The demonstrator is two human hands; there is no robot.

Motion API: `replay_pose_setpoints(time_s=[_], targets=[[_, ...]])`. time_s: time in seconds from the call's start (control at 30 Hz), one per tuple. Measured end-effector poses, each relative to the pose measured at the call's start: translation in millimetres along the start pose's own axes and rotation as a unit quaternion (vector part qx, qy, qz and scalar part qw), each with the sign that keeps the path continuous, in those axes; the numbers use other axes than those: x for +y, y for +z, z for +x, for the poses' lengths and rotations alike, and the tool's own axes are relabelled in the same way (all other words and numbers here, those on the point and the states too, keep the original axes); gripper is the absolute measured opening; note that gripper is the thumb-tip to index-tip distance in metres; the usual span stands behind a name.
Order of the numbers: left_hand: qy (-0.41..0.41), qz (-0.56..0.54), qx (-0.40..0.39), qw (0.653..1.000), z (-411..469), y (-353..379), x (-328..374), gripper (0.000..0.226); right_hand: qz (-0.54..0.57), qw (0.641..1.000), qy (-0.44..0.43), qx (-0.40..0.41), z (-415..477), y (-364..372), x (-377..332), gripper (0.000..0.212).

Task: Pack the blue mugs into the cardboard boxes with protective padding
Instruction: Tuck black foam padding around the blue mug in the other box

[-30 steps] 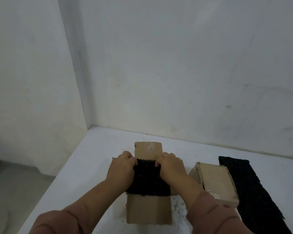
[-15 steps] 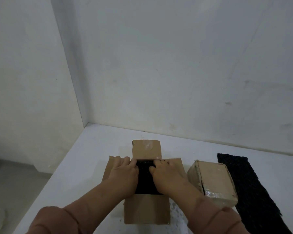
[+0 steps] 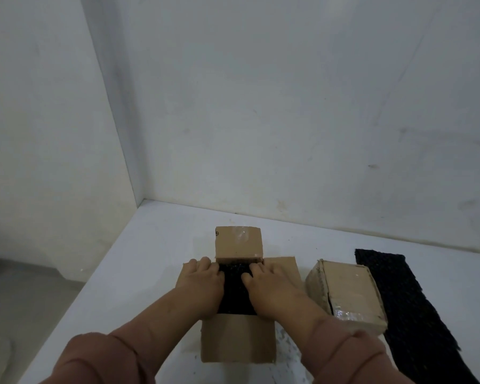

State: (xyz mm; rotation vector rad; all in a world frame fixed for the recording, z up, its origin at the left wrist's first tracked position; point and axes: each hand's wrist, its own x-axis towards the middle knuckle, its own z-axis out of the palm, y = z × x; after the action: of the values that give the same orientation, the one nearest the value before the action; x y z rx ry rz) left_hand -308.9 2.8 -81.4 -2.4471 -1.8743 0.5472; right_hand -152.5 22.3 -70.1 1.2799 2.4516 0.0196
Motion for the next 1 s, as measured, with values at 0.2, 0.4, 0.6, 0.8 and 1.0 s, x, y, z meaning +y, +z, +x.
replay_pose_setpoints(time_s=[0.2,0.4,0.6,0.8,1.0], targets=[[-0.005,-0.026,0.002,1.000,-1.9,2.5,-4.3,0.059,0.015,0.997,-0.011,-0.069,-1.3,-5.7,9.0,0.067],[-0.011,-0.045,-0.006,0.999,-2.2,-5.1,-3.5,0.055,0.018,1.000,-0.007,-0.020,-0.2,-2.1,2.1,0.057],[-0.032,-0.146,0.059,0.987,-1.9,-27.0,22.1,0.044,0.363,0.928,0.031,0.070,-33.8,-8.8,45.7,0.046],[0.046,-0.423,0.113,0.898,25.3,-78.2,136.3,0.036,0.469,0.783,0.230,0.337,-112.0,22.9,119.1,0.022],[0.089,-0.635,-0.034,0.767,30.6,-95.5,287.3,0.027,0.483,0.742,0.436,0.162,-191.1,110.9,213.0,0.031]])
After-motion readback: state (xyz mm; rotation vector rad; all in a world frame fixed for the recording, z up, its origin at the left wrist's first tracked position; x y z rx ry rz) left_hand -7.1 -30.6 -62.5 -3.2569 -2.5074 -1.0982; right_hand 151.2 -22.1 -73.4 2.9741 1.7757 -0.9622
